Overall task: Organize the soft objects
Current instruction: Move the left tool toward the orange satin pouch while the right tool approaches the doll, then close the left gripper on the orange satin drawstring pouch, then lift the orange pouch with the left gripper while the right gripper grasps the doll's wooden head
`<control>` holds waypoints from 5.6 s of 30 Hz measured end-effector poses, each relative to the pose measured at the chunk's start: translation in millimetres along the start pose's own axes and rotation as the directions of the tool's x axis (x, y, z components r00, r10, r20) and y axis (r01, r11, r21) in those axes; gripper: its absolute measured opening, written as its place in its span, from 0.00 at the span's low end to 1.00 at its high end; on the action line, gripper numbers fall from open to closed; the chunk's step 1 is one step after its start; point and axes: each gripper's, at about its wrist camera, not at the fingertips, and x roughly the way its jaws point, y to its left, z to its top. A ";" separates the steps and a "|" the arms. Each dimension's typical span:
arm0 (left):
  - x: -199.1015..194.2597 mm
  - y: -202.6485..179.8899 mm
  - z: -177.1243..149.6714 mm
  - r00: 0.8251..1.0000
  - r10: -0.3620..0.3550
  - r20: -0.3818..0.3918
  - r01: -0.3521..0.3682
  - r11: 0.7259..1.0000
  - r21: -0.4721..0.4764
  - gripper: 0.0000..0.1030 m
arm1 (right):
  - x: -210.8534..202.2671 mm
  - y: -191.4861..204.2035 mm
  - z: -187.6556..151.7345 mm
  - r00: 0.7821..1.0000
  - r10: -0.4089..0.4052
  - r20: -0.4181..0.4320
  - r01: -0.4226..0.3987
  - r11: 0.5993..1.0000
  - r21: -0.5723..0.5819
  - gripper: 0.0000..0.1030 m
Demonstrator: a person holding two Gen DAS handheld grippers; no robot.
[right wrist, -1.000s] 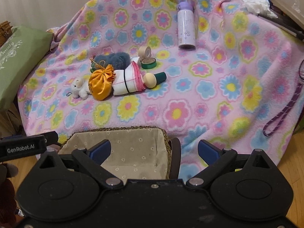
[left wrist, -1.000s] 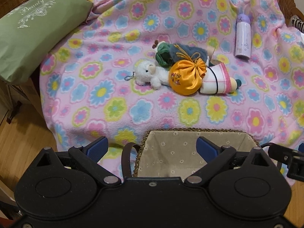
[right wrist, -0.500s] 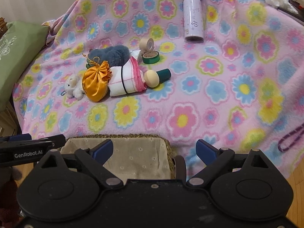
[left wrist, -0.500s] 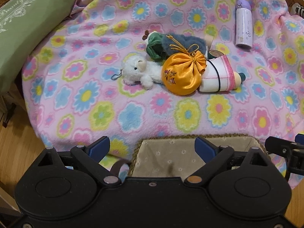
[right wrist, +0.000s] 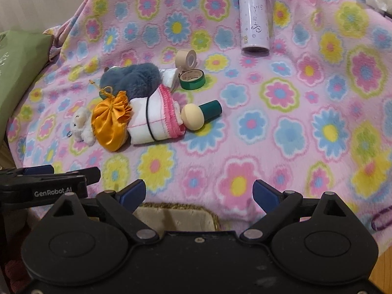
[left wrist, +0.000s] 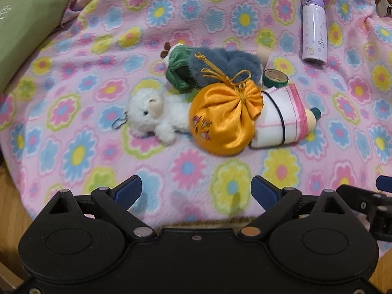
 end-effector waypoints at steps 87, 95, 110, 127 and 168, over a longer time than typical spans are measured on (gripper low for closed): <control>4.0 26.8 29.5 0.986 -0.159 0.052 0.163 0.984 -0.079 0.59 | 40.9 -7.4 44.2 0.995 -0.080 0.063 0.077 0.996 0.048 0.89; 12.7 27.0 25.3 0.989 -0.149 0.027 0.150 0.985 -0.082 0.59 | 48.6 -9.8 55.6 0.989 -0.105 0.100 0.101 0.994 0.048 0.87; 14.4 30.6 20.0 0.990 -0.143 0.007 0.143 0.985 -0.101 0.59 | 51.4 25.8 60.1 0.990 -0.044 0.136 0.050 0.998 -0.039 0.87; 18.0 30.2 19.9 0.991 -0.137 0.009 0.137 0.986 -0.092 0.59 | 67.7 -6.4 66.1 0.984 -0.135 0.119 0.131 0.991 0.041 0.87; 21.3 27.6 20.0 0.992 -0.122 0.012 0.123 0.988 -0.098 0.60 | 105.6 -4.8 79.0 0.992 0.055 0.117 -0.053 0.998 -0.014 0.55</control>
